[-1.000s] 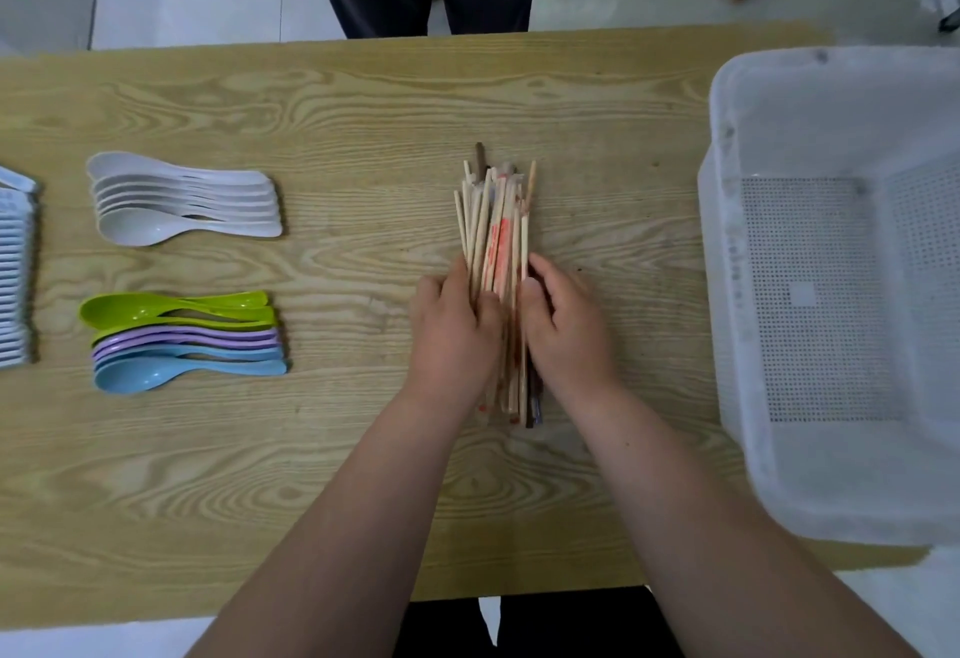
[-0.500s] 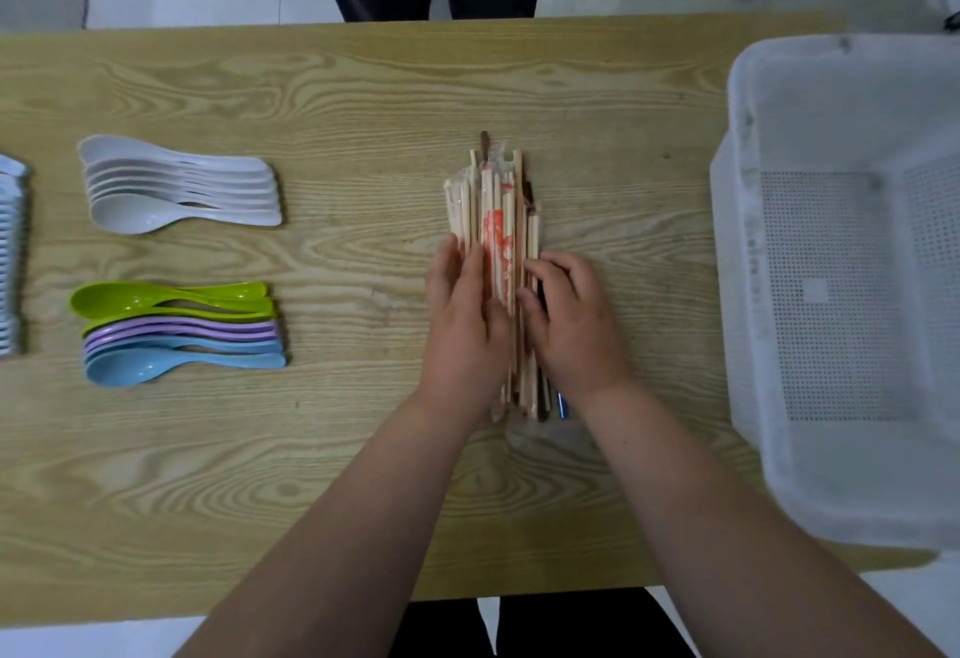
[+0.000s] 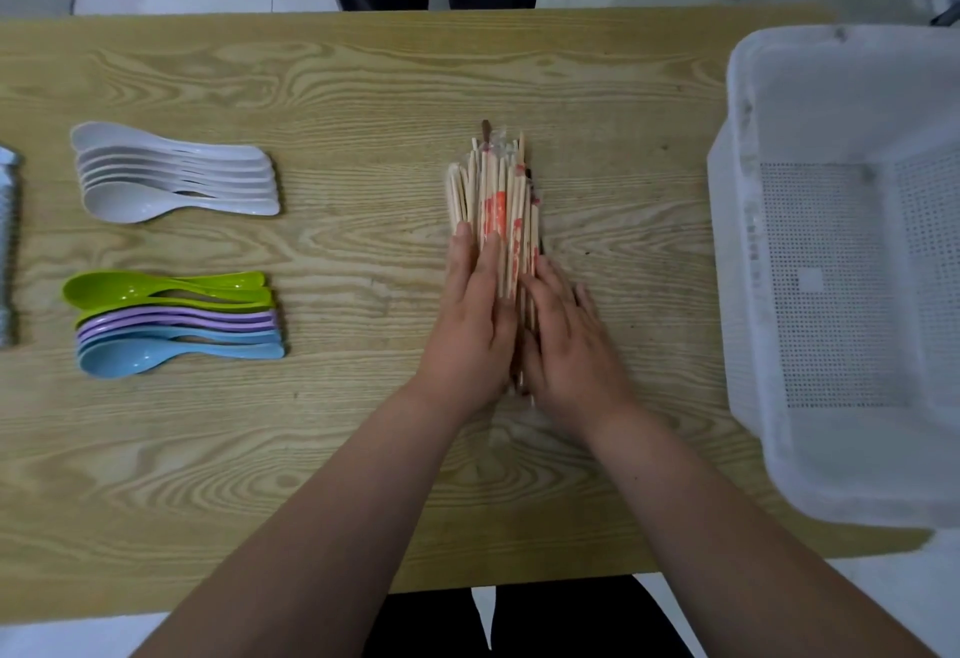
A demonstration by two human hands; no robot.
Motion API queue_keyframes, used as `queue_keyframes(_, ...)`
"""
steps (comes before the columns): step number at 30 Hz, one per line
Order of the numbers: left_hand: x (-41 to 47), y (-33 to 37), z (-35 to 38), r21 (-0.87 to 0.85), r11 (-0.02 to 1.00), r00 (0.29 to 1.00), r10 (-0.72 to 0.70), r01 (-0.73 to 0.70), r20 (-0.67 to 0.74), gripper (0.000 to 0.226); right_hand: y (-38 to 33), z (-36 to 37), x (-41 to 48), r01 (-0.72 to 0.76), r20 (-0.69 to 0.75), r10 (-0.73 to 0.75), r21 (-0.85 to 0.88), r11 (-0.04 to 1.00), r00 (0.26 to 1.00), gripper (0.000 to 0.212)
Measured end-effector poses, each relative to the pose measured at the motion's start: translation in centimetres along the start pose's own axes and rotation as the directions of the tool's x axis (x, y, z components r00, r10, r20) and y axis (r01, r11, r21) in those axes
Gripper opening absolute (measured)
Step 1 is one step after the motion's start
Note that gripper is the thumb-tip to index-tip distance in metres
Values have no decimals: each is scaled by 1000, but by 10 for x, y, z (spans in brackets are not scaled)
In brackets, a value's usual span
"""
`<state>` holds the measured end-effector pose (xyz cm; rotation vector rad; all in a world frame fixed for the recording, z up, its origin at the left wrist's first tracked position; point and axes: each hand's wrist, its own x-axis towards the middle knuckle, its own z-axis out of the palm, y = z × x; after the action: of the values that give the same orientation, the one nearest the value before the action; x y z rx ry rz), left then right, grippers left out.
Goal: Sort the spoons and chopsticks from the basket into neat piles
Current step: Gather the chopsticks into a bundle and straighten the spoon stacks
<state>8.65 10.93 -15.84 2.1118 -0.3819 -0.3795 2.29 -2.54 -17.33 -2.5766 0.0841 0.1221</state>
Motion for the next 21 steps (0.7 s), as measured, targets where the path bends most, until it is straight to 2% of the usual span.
queue_keyframes(2, -6, -11, -10, 56, 997, 998, 58, -59, 31, 64, 1, -8, -6, 23, 19, -23, 11, 1000, 1000, 63)
queue_keyframes(5, -19, -27, -24, 186, 964, 978, 165, -188, 130, 76, 7, -19, -24, 95, 116, -89, -48, 994, 989, 79)
queue_keyframes(9, -38, -33, -25, 202, 948, 959, 209, -246, 190, 89, 18, -18, -46, 174, 286, -110, -208, 963, 952, 98)
queue_keyframes(16, -36, -26, -8, 248, 926, 946, 227, -283, 231, 97, 30, -11, -34, 204, 113, -188, -152, 967, 976, 84)
queue_keyframes(21, -31, -33, -27, 277, 890, 911, 273, -361, 310, 115, 30, -15, -35, 198, 141, -181, -117, 973, 973, 92)
